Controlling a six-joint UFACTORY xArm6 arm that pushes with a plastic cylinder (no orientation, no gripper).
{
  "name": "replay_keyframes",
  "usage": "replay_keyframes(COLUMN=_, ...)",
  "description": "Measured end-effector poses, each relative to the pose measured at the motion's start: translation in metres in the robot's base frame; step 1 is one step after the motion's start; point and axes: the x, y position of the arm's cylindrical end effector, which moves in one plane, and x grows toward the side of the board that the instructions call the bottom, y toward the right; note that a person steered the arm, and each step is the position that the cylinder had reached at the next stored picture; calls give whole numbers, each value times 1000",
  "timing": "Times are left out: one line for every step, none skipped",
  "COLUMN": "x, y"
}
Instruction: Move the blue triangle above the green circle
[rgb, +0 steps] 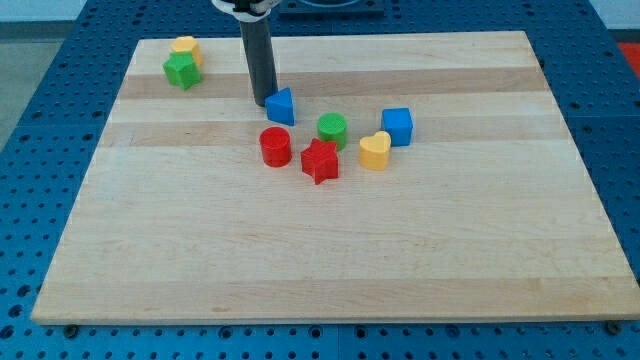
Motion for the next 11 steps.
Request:
replay_keyframes(x=1, y=-21)
replay_keyframes(x=12, y=-33)
replay_keyframes(x=19, y=-32)
replay_keyframes(x=20, y=-23)
replay_keyframes(x=20, y=-12)
replay_keyframes(x=20, y=2)
replay_keyframes(x=20, y=20)
replay_keyframes(x=20, y=34)
replay_keyframes(x=20, y=47)
replay_keyframes(x=19, y=58)
replay_keyframes(x=12, y=68)
